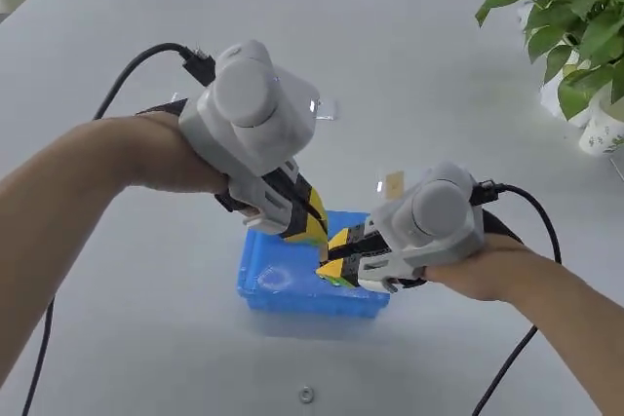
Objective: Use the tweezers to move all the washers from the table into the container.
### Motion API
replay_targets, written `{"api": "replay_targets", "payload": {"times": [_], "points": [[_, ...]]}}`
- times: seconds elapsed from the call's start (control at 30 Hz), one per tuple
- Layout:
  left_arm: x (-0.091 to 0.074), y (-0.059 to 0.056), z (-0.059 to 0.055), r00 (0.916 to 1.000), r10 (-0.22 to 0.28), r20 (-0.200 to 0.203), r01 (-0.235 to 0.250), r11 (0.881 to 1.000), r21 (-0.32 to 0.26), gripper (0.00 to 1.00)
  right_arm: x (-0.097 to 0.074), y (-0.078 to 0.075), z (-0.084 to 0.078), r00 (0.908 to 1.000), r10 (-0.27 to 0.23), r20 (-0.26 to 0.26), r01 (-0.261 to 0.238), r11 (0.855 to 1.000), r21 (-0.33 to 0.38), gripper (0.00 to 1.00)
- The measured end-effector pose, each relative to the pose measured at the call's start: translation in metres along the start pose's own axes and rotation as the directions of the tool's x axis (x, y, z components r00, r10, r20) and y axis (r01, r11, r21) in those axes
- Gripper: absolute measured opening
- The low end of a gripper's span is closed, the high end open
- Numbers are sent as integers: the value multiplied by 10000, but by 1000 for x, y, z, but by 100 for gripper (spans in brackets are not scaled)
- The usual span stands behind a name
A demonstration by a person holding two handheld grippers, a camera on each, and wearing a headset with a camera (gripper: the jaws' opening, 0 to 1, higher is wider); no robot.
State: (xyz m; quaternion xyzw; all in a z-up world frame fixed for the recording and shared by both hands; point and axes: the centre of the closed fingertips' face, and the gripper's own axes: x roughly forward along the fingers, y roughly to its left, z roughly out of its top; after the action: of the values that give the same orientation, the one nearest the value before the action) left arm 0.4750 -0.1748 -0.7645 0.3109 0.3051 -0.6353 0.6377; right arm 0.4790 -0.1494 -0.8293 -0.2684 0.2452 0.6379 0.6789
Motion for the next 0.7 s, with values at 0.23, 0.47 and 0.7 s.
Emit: {"api": "replay_targets", "payload": {"times": [0.23, 0.47, 0.7], "points": [[7, 4, -8, 10000, -67, -25, 67, 9999, -121, 6, 9, -3, -8, 9998, 179, -113, -177, 9998, 103, 10], [15, 8, -16, 9999, -107, -38, 106, 9997, -234, 6, 16, -5, -15, 9991, 335, -241, -332, 9994, 141, 10], [19, 10, -20, 9999, -96, -133, 92, 9997, -244, 6, 20, -7, -19, 9989, 401, -253, -398, 9991, 113, 10]]}}
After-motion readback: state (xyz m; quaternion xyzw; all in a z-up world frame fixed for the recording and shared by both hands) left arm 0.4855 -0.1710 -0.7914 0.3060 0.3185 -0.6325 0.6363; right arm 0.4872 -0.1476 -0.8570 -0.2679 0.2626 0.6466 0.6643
